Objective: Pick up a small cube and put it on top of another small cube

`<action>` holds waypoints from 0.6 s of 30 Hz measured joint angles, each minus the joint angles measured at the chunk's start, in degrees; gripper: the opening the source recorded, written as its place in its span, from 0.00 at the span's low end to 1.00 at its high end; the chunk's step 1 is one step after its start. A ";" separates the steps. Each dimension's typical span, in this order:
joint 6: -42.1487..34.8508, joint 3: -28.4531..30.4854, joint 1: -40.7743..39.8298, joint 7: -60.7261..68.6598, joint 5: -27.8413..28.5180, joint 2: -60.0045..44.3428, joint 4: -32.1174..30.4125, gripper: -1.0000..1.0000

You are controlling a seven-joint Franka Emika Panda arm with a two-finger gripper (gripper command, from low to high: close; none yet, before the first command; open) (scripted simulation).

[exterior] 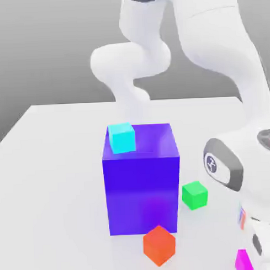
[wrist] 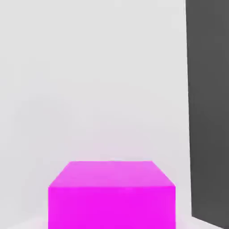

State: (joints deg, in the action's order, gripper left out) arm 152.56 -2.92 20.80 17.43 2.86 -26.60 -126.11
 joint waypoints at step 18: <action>0.08 -1.09 3.19 -4.38 -2.58 34.59 -34.61 0.00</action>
State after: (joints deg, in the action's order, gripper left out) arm 152.64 -4.01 23.98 13.05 0.28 7.98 -160.71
